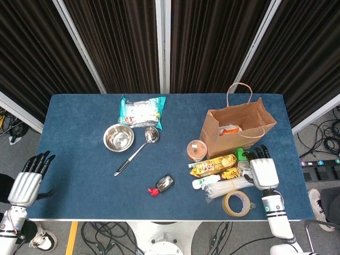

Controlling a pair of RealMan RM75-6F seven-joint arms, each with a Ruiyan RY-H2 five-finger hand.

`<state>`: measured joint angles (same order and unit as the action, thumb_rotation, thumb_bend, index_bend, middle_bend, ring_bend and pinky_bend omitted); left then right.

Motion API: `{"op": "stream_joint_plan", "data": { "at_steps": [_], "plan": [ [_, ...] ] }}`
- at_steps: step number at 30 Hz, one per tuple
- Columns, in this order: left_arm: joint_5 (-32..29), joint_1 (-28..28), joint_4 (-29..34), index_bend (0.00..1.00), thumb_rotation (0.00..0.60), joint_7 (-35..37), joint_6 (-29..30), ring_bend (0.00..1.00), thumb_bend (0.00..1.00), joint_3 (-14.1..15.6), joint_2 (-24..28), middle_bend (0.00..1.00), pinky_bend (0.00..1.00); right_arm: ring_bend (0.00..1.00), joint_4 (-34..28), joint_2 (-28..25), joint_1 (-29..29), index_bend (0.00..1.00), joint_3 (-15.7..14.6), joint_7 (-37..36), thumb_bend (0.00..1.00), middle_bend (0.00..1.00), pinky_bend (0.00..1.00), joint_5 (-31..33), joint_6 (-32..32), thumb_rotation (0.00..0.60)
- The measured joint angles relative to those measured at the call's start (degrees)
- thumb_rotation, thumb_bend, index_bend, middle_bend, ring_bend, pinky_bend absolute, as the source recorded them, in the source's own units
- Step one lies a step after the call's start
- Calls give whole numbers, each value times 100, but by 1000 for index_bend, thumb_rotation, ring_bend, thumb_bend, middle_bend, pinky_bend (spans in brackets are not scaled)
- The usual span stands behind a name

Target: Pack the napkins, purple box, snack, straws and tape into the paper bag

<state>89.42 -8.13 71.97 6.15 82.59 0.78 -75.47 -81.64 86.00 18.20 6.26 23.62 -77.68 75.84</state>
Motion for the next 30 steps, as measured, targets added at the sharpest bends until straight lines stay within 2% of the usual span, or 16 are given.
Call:
{"op": "stream_joint_plan", "data": {
  "at_steps": [7, 18, 30],
  "plan": [
    [4, 4, 23, 56, 600, -11, 8, 0, 155, 2, 0, 7, 106, 192, -82, -71, -9, 332, 120, -102, 61, 398, 132, -75, 166, 600],
    [38, -26, 46, 56, 600, -6, -13, 0, 155, 10, 5, 7, 106, 183, -478, -301, -116, 333, -185, -120, 0, 388, 132, -98, -62, 600],
    [22, 1, -47, 55, 600, 85, 52, 0, 155, -14, 3, 7, 106, 178, -60, -48, -80, 330, -166, 209, 0, 378, 131, -46, -116, 600]
  ]
}}
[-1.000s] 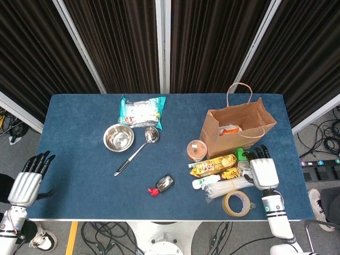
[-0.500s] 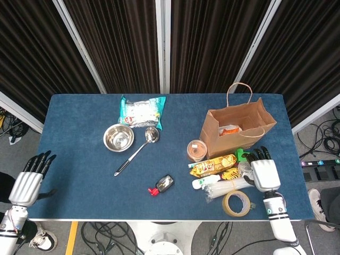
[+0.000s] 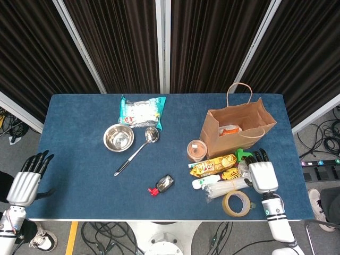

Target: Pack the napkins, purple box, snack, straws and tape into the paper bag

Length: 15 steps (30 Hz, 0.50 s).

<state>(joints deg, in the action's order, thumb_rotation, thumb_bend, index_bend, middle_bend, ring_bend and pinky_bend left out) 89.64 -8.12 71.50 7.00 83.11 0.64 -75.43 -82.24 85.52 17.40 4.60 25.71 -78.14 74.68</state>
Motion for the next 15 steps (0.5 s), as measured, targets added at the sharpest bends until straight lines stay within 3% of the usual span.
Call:
{"op": "stream_joint_plan", "data": {
  "at_steps": [15],
  "plan": [
    [29, 17, -105, 56, 600, 7, 39, 0, 155, 16, -60, 7, 106, 179, 370, 215, 68, 330, 18, 1, 0, 378, 130, 37, -141, 600]
  ]
}}
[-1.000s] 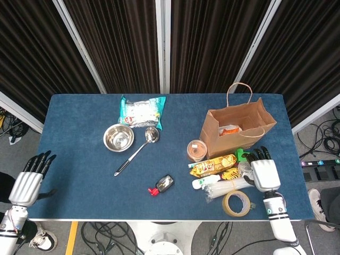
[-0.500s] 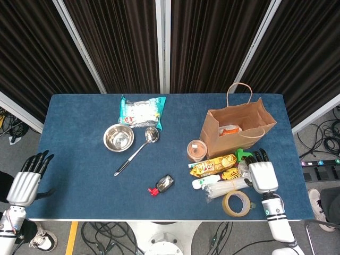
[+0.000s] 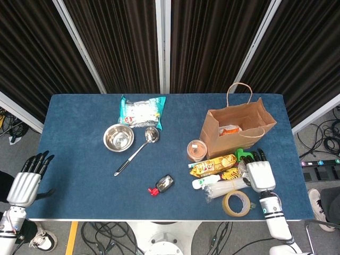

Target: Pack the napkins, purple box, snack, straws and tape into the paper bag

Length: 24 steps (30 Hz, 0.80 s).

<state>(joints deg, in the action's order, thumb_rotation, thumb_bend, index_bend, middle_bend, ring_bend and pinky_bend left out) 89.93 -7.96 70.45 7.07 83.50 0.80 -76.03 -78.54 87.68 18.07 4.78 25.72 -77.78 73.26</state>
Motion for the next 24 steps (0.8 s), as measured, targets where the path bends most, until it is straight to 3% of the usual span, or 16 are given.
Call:
{"op": "stream_joint_plan", "data": {
  "at_steps": [14, 24],
  "plan": [
    [35, -6, -73, 56, 600, 106, 74, 0, 156, -24, -40, 7, 106, 193, 52, 94, 34, 330, 95, -14, 110, 407, 129, 23, 57, 600],
    [45, -13, -95, 55, 600, 135, 67, 0, 155, -14, -51, 7, 106, 195, 81, 72, -11, 332, 144, -114, 128, 409, 136, 59, 139, 600]
  ]
}}
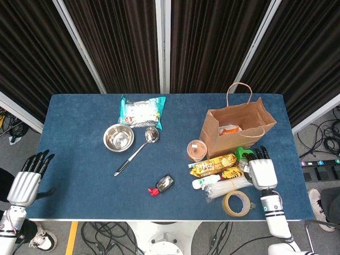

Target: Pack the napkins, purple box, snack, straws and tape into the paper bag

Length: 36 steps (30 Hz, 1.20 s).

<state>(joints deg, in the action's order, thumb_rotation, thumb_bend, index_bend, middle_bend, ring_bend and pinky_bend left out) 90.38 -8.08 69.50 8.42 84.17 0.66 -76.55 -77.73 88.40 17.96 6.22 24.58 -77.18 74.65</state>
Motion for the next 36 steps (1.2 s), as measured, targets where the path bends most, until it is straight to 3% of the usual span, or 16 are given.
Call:
{"op": "stream_joint_plan", "data": {
  "at_steps": [9, 18, 26, 31, 36],
  "plan": [
    [3, 13, -22, 56, 600, 23, -3, 0, 155, 21, -5, 7, 106, 203, 106, 88, 36, 340, 18, 15, 143, 416, 148, 133, -154, 600],
    [14, 18, -27, 56, 600, 29, 2, 0, 155, 32, -9, 7, 106, 318, 175, 156, 48, 481, 37, 3, 212, 519, 253, 54, -48, 600],
    [16, 5, -11, 56, 600, 54, 2, 0, 155, 22, 1, 7, 106, 341, 150, 131, 12, 522, 7, -129, 271, 543, 282, -99, 103, 600],
    [19, 1, 18, 56, 600, 75, 4, 0, 156, 20, 10, 7, 106, 341, -100, 5, -43, 523, -50, -183, 280, 543, 283, -299, 287, 600],
    [48, -7, 86, 56, 600, 75, 48, 0, 156, 8, 40, 7, 106, 348, -745, -277, -137, 527, -171, -149, 282, 548, 289, -713, 623, 600]
  ]
}}
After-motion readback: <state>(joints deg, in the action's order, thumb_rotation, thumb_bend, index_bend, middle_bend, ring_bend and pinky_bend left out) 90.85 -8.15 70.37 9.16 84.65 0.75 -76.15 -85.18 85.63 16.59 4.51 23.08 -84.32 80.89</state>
